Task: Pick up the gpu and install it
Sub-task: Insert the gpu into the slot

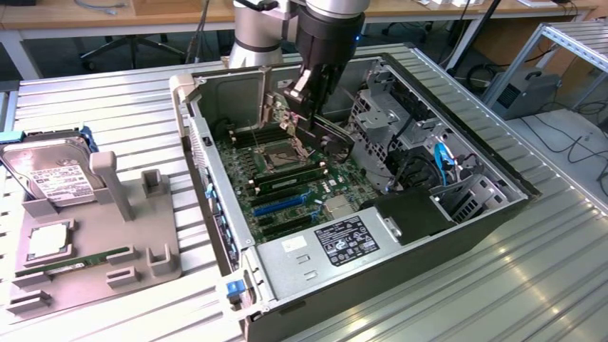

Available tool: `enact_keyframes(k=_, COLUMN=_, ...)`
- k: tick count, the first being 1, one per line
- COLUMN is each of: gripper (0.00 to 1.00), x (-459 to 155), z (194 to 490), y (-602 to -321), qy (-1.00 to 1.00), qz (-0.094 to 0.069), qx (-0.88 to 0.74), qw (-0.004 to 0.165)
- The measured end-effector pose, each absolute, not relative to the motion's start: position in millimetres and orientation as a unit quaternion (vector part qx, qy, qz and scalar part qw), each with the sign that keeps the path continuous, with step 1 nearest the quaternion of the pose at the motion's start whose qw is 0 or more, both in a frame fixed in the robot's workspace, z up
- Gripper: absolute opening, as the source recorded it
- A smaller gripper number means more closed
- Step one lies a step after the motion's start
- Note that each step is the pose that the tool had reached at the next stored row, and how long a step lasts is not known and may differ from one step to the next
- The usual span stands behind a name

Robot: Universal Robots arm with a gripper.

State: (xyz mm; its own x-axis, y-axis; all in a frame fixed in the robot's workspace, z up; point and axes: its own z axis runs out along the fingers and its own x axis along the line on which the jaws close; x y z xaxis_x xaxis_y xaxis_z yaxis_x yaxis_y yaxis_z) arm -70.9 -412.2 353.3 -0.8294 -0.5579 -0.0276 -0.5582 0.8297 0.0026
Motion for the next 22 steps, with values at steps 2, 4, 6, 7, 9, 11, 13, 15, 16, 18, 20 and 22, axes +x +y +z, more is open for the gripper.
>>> enact_keyframes(k=2, gripper=0.27, x=-70.9, z=353.3, y=-412.2, qy=0.956, qz=0.005, qx=-0.294, qw=0.013)
enact_keyframes(k=4, gripper=0.27, x=-70.9, z=353.2, y=-412.2, qy=0.955, qz=0.005, qx=-0.296, qw=0.013)
enact_keyframes(k=6, gripper=0.27, x=-70.9, z=353.2, y=-412.2, qy=0.954, qz=0.005, qx=-0.298, qw=0.013)
enact_keyframes(k=7, gripper=0.27, x=-70.9, z=353.1, y=-412.2, qy=0.954, qz=0.005, qx=-0.299, qw=0.013)
enact_keyframes(k=9, gripper=0.27, x=-70.9, z=353.1, y=-412.2, qy=0.954, qz=0.005, qx=-0.301, qw=0.013)
enact_keyframes(k=11, gripper=0.27, x=-70.9, z=353.1, y=-412.2, qy=0.953, qz=0.005, qx=-0.303, qw=0.013)
enact_keyframes(k=13, gripper=0.27, x=-70.9, z=353.0, y=-412.2, qy=0.953, qz=0.005, qx=-0.304, qw=0.013)
enact_keyframes(k=15, gripper=0.27, x=-70.9, z=353.0, y=-412.2, qy=0.952, qz=0.005, qx=-0.306, qw=0.013)
enact_keyframes(k=16, gripper=0.27, x=-70.9, z=353.0, y=-412.2, qy=0.952, qz=0.005, qx=-0.306, qw=0.013)
enact_keyframes(k=18, gripper=0.27, x=-70.9, z=352.9, y=-412.2, qy=0.951, qz=0.005, qx=-0.308, qw=0.013)
enact_keyframes(k=20, gripper=0.27, x=-70.9, z=352.9, y=-412.2, qy=0.951, qz=0.006, qx=-0.31, qw=0.013)
enact_keyframes(k=22, gripper=0.27, x=-70.9, z=352.8, y=-412.2, qy=0.95, qz=0.006, qx=-0.312, qw=0.013)
